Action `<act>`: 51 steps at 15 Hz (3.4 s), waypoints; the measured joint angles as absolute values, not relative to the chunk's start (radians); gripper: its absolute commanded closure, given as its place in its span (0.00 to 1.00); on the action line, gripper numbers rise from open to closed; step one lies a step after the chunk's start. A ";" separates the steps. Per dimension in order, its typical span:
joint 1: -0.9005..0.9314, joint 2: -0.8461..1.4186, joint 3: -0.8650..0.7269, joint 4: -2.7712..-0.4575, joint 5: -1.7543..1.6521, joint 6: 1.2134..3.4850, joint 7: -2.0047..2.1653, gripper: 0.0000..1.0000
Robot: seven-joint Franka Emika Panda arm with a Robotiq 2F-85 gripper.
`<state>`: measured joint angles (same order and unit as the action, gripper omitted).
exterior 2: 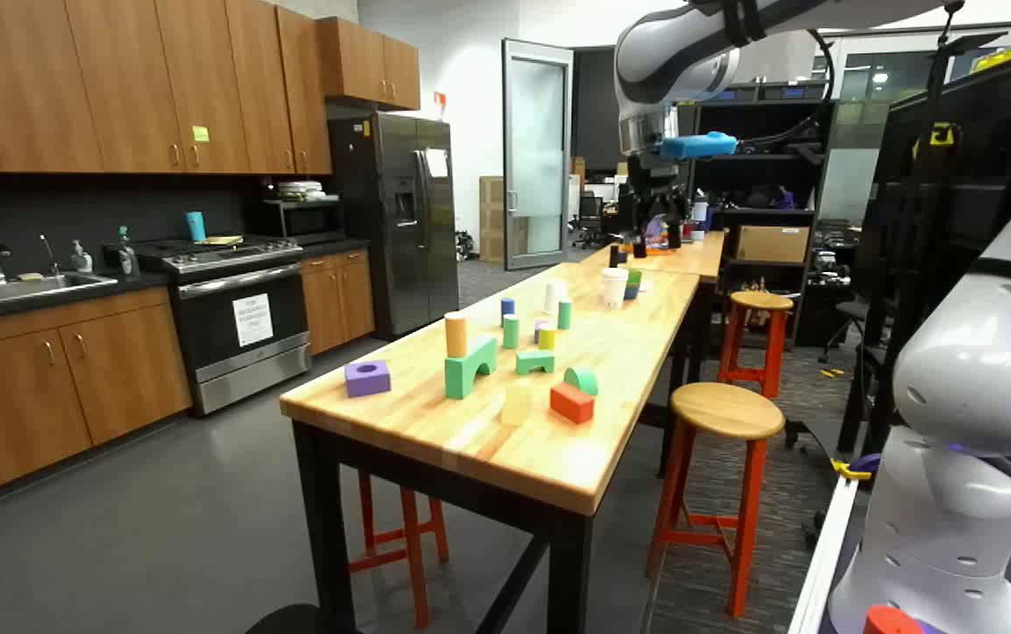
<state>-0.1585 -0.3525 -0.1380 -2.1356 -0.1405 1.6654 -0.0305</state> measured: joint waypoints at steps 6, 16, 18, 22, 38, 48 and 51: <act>-0.159 -0.353 -0.138 -2.135 -0.141 1.666 -0.030 0.00; -0.159 -0.353 -0.138 -2.135 -0.141 1.666 -0.030 0.00; -0.158 -0.350 -0.138 -2.134 -0.140 1.666 -0.030 0.00; -0.146 -0.299 -0.137 -2.103 -0.135 1.695 -0.029 0.00; -0.141 -0.008 -0.137 -1.932 -0.141 1.838 -0.025 0.00; -0.140 0.132 -0.133 -1.765 -0.145 1.842 -0.062 0.00; -0.138 0.124 -0.127 -1.766 -0.155 1.842 -0.158 0.00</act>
<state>-0.1376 0.1236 -0.1268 -1.7657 -0.1547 1.8416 -0.1584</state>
